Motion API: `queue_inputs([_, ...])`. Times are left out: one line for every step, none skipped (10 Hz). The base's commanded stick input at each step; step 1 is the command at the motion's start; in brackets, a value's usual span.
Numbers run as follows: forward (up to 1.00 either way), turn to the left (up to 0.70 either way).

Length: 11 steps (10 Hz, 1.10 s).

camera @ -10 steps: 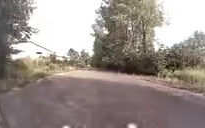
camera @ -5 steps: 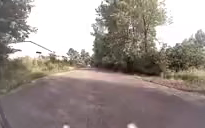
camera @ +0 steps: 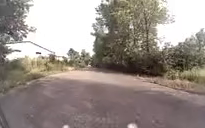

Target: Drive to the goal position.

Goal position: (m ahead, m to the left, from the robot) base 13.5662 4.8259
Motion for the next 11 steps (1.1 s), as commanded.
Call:
queue_inputs([0.70, 0.00])
queue_inputs([0.70, 0.00])
queue_inputs([0.70, 0.00])
queue_inputs([0.70, 0.00])
queue_inputs([0.70, 0.00])
queue_inputs([0.70, 0.00])
queue_inputs([0.70, 0.00])
queue_inputs([0.70, 0.00])
queue_inputs([0.70, 0.00])
queue_inputs([0.70, 0.00])
queue_inputs([0.70, 0.00])
